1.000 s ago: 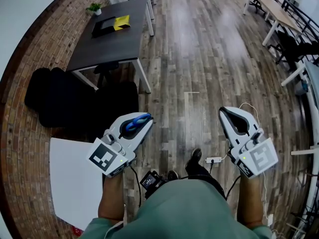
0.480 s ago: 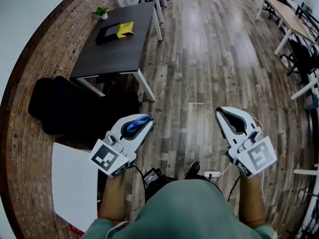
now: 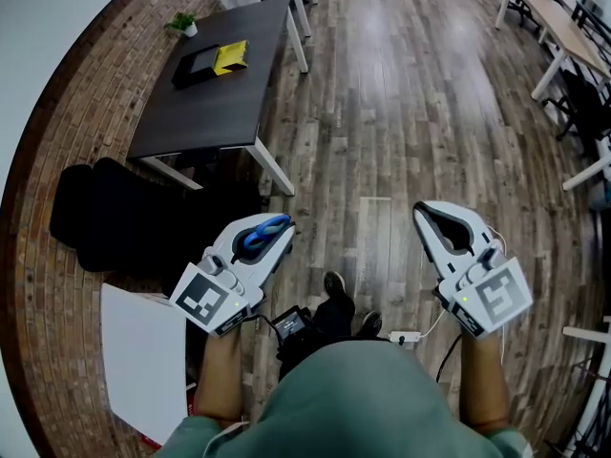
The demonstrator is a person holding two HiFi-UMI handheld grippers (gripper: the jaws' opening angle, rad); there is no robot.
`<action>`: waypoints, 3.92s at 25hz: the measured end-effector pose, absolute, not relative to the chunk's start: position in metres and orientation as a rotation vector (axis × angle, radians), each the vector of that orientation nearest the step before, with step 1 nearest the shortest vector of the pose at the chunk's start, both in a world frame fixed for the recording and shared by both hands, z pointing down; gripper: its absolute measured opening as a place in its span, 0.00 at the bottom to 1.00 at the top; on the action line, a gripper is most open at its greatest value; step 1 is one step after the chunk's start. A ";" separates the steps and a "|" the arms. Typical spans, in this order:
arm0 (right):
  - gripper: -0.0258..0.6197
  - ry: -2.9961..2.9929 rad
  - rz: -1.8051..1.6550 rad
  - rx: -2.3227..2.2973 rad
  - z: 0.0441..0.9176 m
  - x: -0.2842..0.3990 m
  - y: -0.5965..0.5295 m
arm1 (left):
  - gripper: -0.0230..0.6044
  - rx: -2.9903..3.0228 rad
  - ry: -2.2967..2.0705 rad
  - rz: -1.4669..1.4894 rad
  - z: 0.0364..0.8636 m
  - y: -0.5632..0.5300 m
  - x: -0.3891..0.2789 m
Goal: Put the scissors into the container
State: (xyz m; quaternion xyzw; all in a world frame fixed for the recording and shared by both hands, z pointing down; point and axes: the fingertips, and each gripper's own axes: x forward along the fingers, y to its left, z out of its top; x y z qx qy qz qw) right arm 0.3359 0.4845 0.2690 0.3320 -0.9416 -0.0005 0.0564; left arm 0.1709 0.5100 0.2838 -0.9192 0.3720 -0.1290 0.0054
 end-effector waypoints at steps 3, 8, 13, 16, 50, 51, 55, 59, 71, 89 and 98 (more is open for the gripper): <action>0.05 -2.837 -0.003 1.018 0.271 0.332 0.461 | 0.10 -2.890 1.148 -0.377 0.286 0.482 0.168; 0.05 -2.799 -0.020 1.049 0.267 0.311 0.415 | 0.10 -2.915 1.104 -0.299 0.286 0.429 0.147; 0.05 -2.778 -0.032 1.073 0.264 0.284 0.368 | 0.10 -2.927 1.062 -0.274 0.283 0.376 0.123; 0.05 -2.766 -0.051 1.093 0.261 0.269 0.343 | 0.10 -2.926 1.049 -0.289 0.284 0.346 0.107; 0.05 -2.937 0.054 0.754 0.296 0.320 -0.024 | 0.10 -2.829 1.391 -0.425 0.309 0.014 0.163; 0.05 -2.938 0.061 0.750 0.297 0.320 -0.031 | 0.10 -2.828 1.388 -0.430 0.309 0.007 0.164; 0.05 -2.931 0.083 0.735 0.302 0.312 -0.063 | 0.10 -2.842 1.381 -0.446 0.313 -0.026 0.162; 0.05 -2.905 0.071 0.759 0.301 0.298 -0.101 | 0.10 -2.874 1.355 -0.429 0.321 -0.066 0.149; 0.05 -2.874 0.000 0.780 0.287 0.233 -0.209 | 0.10 -2.872 1.325 -0.311 0.309 -0.179 0.088; 0.05 -2.965 -0.001 0.470 0.295 0.190 -0.360 | 0.10 -2.736 1.650 -0.417 0.313 -0.292 0.045; 0.05 -3.032 0.014 0.261 0.292 0.191 -0.445 | 0.10 -2.610 1.847 -0.457 0.310 -0.358 0.060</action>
